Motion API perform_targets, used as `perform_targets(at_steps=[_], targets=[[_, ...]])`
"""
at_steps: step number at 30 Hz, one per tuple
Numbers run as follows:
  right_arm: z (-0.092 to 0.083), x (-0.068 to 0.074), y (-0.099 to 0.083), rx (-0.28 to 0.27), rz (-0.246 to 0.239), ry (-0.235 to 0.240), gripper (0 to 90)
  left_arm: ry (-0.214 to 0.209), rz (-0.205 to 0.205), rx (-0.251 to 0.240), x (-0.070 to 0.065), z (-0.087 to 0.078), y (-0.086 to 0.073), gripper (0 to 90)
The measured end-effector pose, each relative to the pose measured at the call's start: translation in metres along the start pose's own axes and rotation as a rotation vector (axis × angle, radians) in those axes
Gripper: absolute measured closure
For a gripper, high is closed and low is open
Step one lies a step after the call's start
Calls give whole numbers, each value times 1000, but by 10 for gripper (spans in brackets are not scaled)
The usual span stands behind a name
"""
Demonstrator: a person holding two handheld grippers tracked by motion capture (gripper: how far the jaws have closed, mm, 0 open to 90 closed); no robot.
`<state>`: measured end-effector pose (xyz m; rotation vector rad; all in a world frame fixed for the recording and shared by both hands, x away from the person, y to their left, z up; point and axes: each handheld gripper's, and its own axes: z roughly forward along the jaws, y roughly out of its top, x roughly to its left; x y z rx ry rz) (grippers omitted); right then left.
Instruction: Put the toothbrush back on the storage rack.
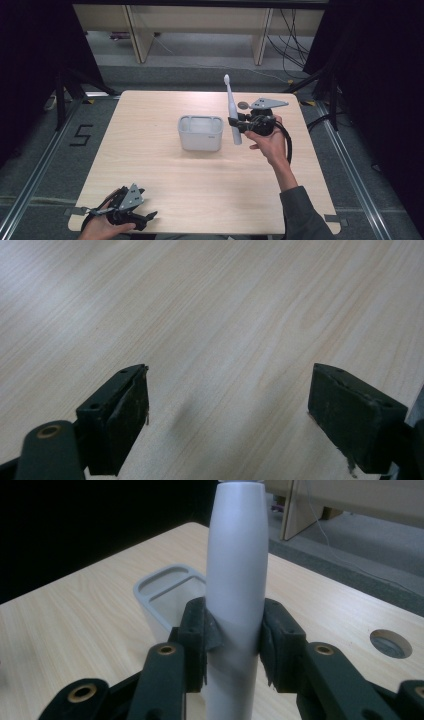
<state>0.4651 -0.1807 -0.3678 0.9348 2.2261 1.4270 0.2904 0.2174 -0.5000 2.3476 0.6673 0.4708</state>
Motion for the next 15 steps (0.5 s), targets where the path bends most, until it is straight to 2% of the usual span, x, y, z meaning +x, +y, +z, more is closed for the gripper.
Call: perform_targets(at_steps=[3, 4, 5, 7, 9, 10, 12, 13, 14, 15], targets=[[2, 2, 3, 2, 14, 2, 668, 3, 0, -2, 0, 0, 0, 163], [3, 2, 6, -5, 7, -3, 668, 3, -16, -6, -1, 1, 0, 163], [3, 2, 7, -2, 16, 3, 668, 0, 4, 4, 0, 0, 0, 163], [5, 3, 10, -13, 8, -3, 668, 4, -3, -5, 0, 0, 0, 163], [7, 5, 13, -11, 23, 5, 668, 0, -16, -5, -1, 1, 0, 163], [7, 4, 15, -12, 8, -5, 668, -1, 8, 6, 0, 0, 0, 163], [11, 5, 18, -23, 17, 5, 668, 2, -18, -8, -1, 0, 0, 163], [11, 6, 19, -17, 29, 4, 668, 2, -18, -8, -1, 0, 0, 163], [12, 6, 21, -17, 8, -9, 668, 0, -12, -1, -1, 0, 0, 163], [14, 7, 23, -23, 19, -6, 668, 5, -1, -2, 0, 0, 0, 163]])
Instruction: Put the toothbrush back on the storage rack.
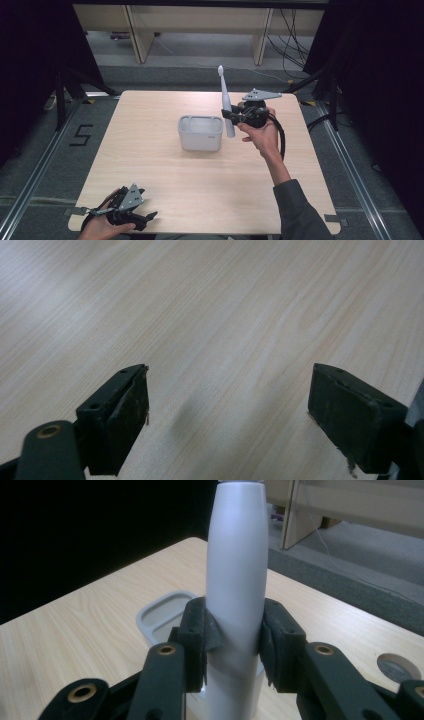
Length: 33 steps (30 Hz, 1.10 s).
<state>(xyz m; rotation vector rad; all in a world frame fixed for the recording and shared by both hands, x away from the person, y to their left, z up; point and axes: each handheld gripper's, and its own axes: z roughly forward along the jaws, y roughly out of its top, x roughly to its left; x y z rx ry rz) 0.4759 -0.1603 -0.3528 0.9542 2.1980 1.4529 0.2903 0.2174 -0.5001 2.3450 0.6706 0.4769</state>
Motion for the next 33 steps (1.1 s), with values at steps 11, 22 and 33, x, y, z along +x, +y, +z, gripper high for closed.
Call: perform_targets(at_steps=[11, 22, 33], targets=[[16, 3, 14, -14, -2, 10, 668, -5, -1, 0, 0, 0, 0, 163], [31, 2, 21, -30, 3, -1, 668, -6, -6, -6, -1, 0, 0, 163], [49, 0, 20, -27, 22, -25, 667, -7, -5, -10, -1, -1, 0, 163]])
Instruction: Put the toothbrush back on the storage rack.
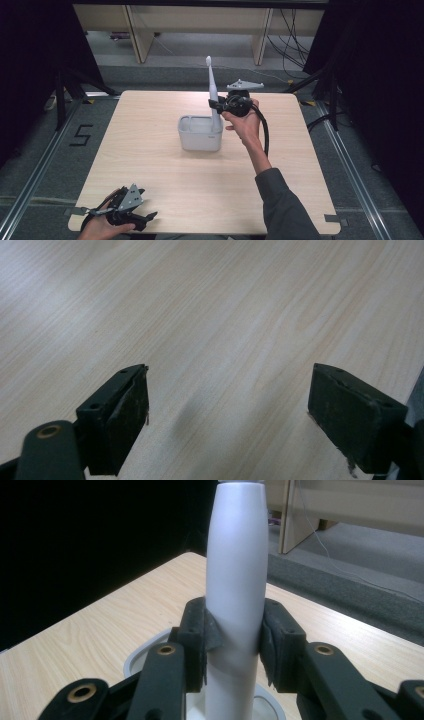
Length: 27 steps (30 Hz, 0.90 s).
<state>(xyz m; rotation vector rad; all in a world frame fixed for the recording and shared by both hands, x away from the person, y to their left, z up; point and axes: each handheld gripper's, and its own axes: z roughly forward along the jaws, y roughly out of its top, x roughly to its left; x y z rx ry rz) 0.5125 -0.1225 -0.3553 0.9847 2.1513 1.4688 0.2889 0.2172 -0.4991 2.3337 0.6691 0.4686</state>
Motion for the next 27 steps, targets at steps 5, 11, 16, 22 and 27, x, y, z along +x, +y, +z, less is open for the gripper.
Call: perform_targets(at_steps=[5, 11, 16, 22, 27], targets=[[5, -1, -2, 14, 34, -6, 667, 1, 3, 3, 0, -1, 0, 163], [9, -3, -4, 11, 39, -6, 667, -6, 6, 5, 0, 0, 0, 163], [12, -4, -6, 23, 55, -11, 667, -2, 4, 4, 0, 0, 0, 163], [18, -7, -10, 32, 55, -16, 667, -1, 3, 3, 0, 0, 0, 163], [20, -9, -17, 38, 56, -34, 666, 0, -2, -1, -1, 0, 0, 163]])
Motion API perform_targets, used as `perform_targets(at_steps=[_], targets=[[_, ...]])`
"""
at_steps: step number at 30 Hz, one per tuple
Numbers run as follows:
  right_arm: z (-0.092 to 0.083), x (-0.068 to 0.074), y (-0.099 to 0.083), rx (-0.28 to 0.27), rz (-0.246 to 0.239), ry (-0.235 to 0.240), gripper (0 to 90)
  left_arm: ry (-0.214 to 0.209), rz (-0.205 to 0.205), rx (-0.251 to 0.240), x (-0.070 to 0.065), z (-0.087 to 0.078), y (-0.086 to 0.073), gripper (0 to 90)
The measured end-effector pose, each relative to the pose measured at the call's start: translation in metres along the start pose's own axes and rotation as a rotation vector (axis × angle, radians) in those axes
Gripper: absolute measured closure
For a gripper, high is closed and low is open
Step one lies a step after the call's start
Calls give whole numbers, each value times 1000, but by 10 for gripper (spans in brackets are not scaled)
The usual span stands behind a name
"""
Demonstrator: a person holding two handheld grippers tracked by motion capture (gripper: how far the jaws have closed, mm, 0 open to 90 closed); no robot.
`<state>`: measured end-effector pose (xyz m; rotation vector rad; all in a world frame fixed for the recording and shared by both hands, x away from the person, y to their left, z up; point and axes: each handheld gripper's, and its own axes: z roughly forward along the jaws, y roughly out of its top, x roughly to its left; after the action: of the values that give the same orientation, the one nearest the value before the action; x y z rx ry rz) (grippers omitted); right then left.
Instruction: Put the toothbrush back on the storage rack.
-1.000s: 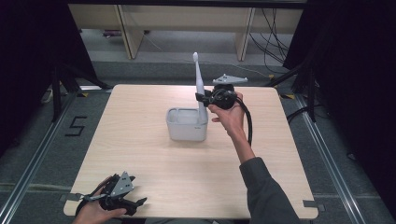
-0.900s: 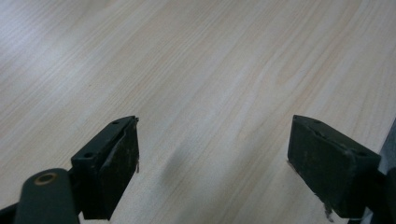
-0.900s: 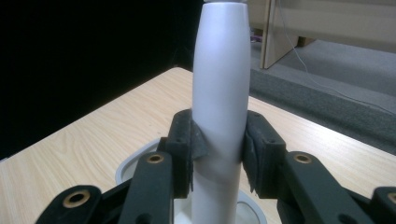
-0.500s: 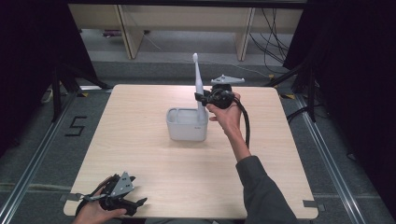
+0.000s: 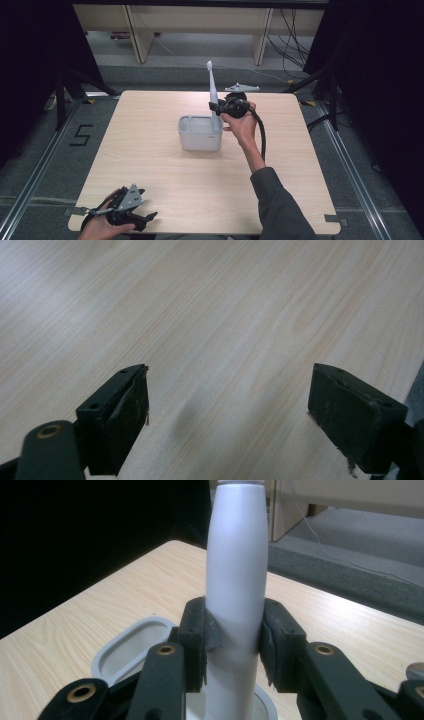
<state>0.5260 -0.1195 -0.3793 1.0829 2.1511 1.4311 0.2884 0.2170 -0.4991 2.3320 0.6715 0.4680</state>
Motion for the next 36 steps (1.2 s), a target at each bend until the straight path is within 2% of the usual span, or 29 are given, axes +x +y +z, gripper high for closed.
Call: perform_targets(at_steps=[2, 4, 5, 8, 10, 11, 14, 16, 17, 19, 26, 27, 30, 32, 33, 36], targets=[[0, 0, -2, 9, 22, -7, 666, -1, 7, 4, 1, 0, 0, 163], [1, -2, -4, 1, 9, -9, 666, -3, 10, 2, 0, -1, 0, 163], [1, -2, -6, 7, 25, -3, 665, -2, 5, 4, 1, 0, 0, 163], [1, -3, -8, 17, 28, -5, 666, -3, 3, 3, 0, 0, 0, 163], [2, -4, -9, 22, 7, -6, 666, -6, 5, 0, 0, 0, 0, 163], [2, -3, -10, 21, 24, -12, 666, -3, 3, 2, 0, 0, 0, 163], [3, -4, -14, 30, 9, -15, 667, -6, 5, 0, 0, 0, 0, 163], [2, -3, -15, 43, 16, -19, 667, -6, 6, 5, 0, 0, 0, 163], [3, -5, -16, 34, -6, -27, 667, -5, 13, 12, 1, 0, 0, 163], [3, -5, -18, 52, 5, -27, 667, -5, 6, 4, 0, 0, 0, 163], [3, -3, -23, 62, 0, -32, 667, -5, 3, 1, 0, 0, 0, 163], [3, -4, -24, 62, -25, -24, 668, -7, 2, 2, 0, 1, 0, 163], [3, -3, -25, 67, -15, -38, 668, -4, 6, 6, 0, 0, 0, 163], [4, -3, -27, 66, -27, -44, 668, 8, 10, 8, 0, 0, 0, 163], [3, -4, -27, 73, -50, -53, 668, 10, 13, 8, 1, 0, 0, 163], [4, -4, -29, 79, -24, -44, 667, 8, 12, 8, 1, 0, 0, 163]])
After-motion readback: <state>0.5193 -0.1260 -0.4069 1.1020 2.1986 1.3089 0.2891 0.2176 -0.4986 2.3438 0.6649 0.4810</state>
